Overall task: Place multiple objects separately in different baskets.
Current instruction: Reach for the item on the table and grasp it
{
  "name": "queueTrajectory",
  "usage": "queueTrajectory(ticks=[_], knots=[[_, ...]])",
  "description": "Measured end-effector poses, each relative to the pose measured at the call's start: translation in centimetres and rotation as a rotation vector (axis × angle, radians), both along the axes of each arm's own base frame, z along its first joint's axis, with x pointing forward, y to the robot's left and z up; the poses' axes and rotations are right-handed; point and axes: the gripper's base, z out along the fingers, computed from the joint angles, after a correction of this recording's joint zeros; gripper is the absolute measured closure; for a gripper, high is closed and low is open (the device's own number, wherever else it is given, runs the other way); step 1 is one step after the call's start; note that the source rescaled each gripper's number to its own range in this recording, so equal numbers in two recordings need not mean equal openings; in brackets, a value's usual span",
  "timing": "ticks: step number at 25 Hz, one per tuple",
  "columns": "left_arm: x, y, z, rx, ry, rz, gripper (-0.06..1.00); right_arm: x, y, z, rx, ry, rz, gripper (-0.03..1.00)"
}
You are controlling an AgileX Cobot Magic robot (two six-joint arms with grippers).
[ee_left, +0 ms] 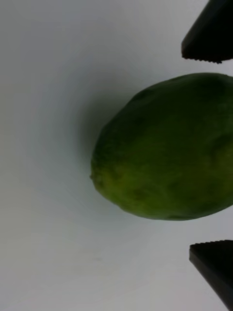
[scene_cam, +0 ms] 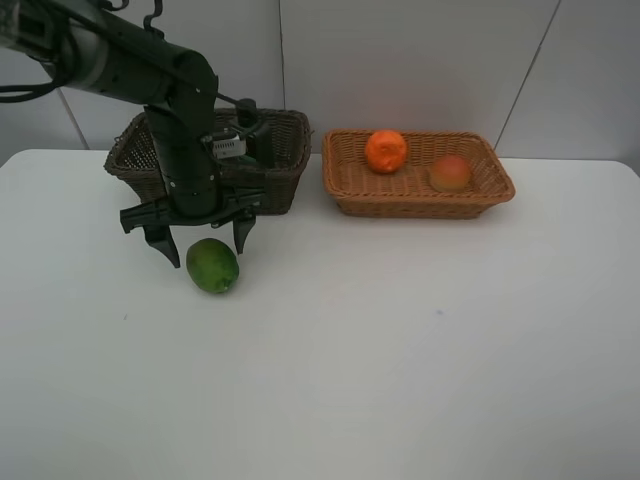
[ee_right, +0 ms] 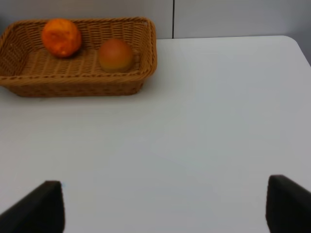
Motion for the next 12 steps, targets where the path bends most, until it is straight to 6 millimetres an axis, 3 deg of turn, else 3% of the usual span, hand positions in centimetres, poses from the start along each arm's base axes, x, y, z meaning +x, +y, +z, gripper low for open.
queueTrajectory(ticks=[12], knots=[[0.3, -0.2, -1.6, 0.000, 0.005, -0.009, 0.00, 0.0, 0.0, 0.0, 0.000, 0.000, 0.000, 0.11]])
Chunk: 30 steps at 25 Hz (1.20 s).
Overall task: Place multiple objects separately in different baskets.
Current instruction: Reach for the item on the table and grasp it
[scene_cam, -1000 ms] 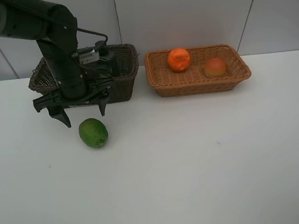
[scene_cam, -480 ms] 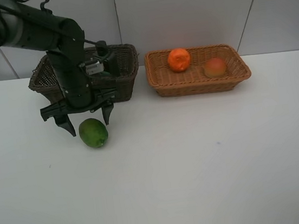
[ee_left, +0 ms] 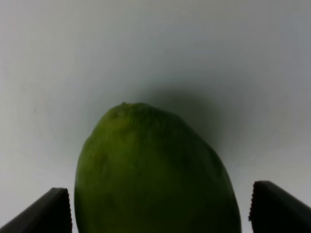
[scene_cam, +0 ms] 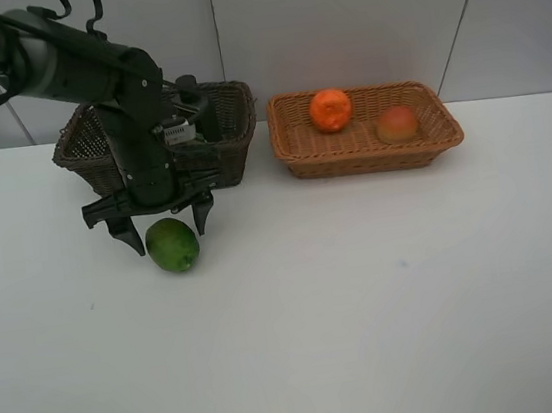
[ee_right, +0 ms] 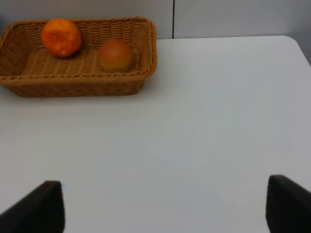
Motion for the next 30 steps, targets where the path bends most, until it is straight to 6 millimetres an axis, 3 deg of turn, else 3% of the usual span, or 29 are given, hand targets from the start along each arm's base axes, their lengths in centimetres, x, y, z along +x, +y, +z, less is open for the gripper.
queueTrajectory(ticks=[21, 26, 30], knots=[[0.2, -0.1, -1.9, 0.005, 0.013, -0.005, 0.00, 0.0, 0.0, 0.0, 0.000, 0.000, 0.000, 0.11], [0.1, 0.0, -2.0, 0.016, 0.031, -0.004, 0.13, 0.0, 0.0, 0.0, 0.000, 0.000, 0.000, 0.11], [0.0, 0.0, -2.0, 0.021, 0.040, -0.003, 0.13, 0.0, 0.0, 0.0, 0.000, 0.000, 0.000, 0.11]])
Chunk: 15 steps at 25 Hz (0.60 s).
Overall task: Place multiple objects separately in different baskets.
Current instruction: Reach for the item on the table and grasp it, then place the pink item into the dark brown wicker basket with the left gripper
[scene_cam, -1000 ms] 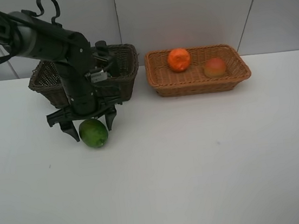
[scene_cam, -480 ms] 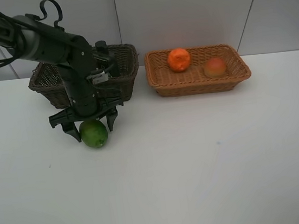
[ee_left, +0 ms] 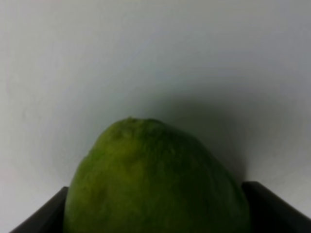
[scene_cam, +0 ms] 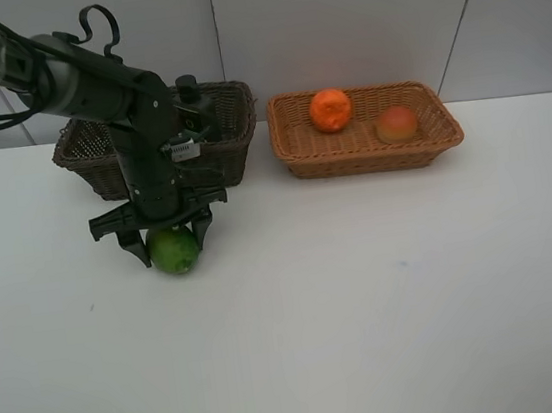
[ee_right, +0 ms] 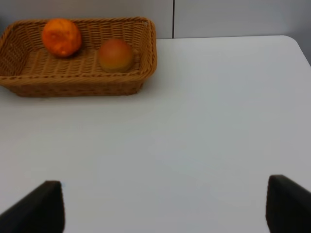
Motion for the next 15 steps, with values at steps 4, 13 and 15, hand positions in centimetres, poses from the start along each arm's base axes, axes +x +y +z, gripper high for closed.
queueTrajectory(ticks=[4, 13, 15], knots=[[-0.02, 0.01, 0.00, 0.001, 0.002, 0.000, 0.13, 0.00, 0.00, 0.00, 0.000, 0.000, 0.000, 0.11], [-0.02, 0.01, 0.00, 0.001, 0.004, -0.016, 0.13, 0.00, 0.00, 0.00, 0.000, 0.000, 0.000, 0.11], [-0.02, 0.01, 0.00, 0.001, 0.005, -0.024, 0.13, 0.00, 0.00, 0.00, 0.000, 0.000, 0.000, 0.11]])
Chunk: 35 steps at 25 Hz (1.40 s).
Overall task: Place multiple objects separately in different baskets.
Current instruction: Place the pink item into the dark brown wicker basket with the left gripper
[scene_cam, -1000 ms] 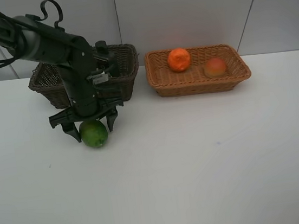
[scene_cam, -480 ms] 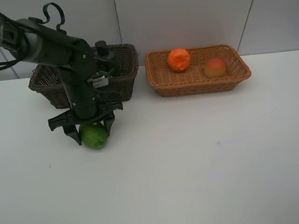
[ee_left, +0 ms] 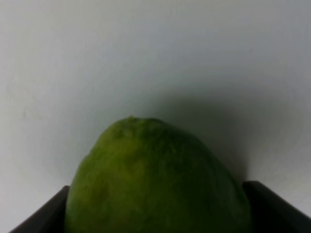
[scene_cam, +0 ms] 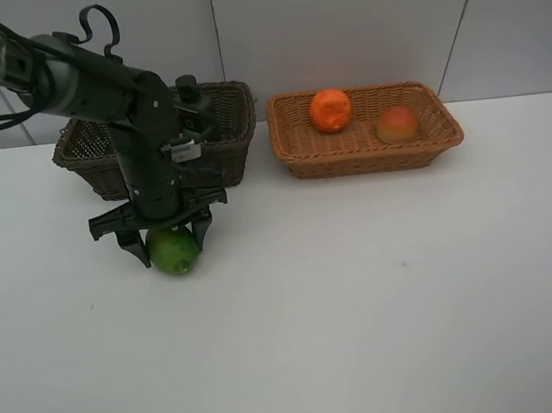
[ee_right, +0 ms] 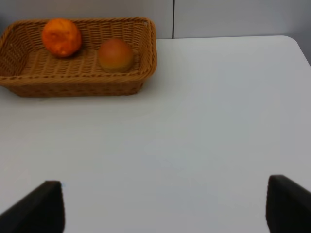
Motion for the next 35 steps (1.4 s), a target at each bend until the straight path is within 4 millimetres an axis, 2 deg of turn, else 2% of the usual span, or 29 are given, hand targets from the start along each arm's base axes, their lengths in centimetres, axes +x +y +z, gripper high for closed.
queueTrajectory(ticks=[5, 10, 19, 30, 35], knots=[[0.1, 0.0, 0.2, -0.006, -0.006, -0.033, 0.13, 0.0, 0.0, 0.0, 0.000, 0.000, 0.000, 0.11], [0.2, -0.6, 1.7, -0.047, -0.060, -0.112, 0.13, 0.0, 0.0, 0.0, 0.000, 0.000, 0.000, 0.11], [-0.9, -2.9, 4.0, -0.096, -0.100, -0.486, 0.13, 0.0, 0.0, 0.0, 0.000, 0.000, 0.000, 0.11], [-2.5, -5.3, 4.1, -0.127, -0.049, -1.069, 0.13, 0.0, 0.0, 0.0, 0.000, 0.000, 0.000, 0.11], [-2.9, -5.5, 4.0, -0.121, -0.024, -1.212, 0.13, 0.0, 0.0, 0.0, 0.000, 0.000, 0.000, 0.11]])
